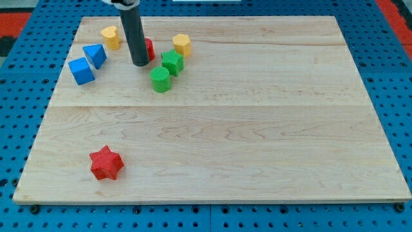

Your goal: Separate the blue triangle and blue cube

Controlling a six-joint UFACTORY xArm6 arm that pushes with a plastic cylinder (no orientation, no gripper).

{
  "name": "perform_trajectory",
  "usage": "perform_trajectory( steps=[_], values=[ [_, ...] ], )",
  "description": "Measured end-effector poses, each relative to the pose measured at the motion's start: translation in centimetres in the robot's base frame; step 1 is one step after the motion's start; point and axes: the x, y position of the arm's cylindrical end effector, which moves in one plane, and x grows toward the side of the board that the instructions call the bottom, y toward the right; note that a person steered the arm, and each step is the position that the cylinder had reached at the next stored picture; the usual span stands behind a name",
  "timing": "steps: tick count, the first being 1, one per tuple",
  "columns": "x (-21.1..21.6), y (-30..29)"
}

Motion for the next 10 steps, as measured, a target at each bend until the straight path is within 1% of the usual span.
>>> perform_trajectory(
  steps=[1, 6, 7, 8, 9, 10],
  values=[
    [-0.6, -0.1],
    [-0.2, -3.9],
    [-0.2, -5.3],
    [-0.2, -8.4],
    [0.1, -10.1],
    [1.3, -10.1]
  ],
)
